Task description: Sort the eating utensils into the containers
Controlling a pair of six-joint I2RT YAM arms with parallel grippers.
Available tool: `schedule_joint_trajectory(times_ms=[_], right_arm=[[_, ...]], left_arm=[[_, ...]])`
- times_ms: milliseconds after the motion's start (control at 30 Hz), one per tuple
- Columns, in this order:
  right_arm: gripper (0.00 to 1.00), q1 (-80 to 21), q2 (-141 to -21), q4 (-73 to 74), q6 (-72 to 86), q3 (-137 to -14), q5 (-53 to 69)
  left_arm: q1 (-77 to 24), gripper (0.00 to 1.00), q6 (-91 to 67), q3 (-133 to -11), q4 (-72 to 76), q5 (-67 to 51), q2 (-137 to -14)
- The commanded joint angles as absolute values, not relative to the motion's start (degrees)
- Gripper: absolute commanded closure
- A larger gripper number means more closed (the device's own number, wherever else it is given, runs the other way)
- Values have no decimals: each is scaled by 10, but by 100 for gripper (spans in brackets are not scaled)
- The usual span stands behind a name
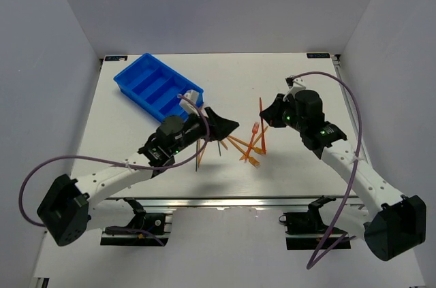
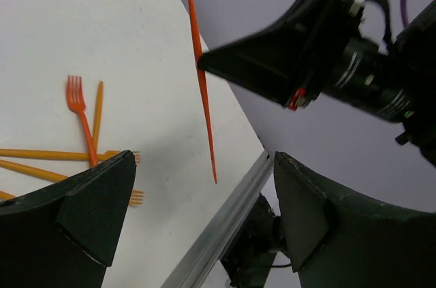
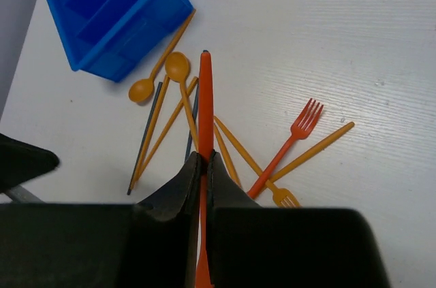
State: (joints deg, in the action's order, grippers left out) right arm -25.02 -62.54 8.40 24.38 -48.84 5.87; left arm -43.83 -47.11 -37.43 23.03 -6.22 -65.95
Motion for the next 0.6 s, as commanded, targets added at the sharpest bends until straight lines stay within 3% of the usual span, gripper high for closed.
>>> schedule_joint_trajectory(times_ms=[0,133,367,567], right_arm=[[100,-252,-605,69,295,-517,38],[100,-263,-604,95,322,-540,54],[100,-301,-586,77,355,-531,60],[100,-323,-577,74,364,-531,66]], left_arm=[[-481,9,-447,-396,291,-62,-684],[-521,11,-407,-409,286,-57,-714],[-529,28,-381,-470,266,-74,-781],[-529,30,-361,-486,237,-42,-803]])
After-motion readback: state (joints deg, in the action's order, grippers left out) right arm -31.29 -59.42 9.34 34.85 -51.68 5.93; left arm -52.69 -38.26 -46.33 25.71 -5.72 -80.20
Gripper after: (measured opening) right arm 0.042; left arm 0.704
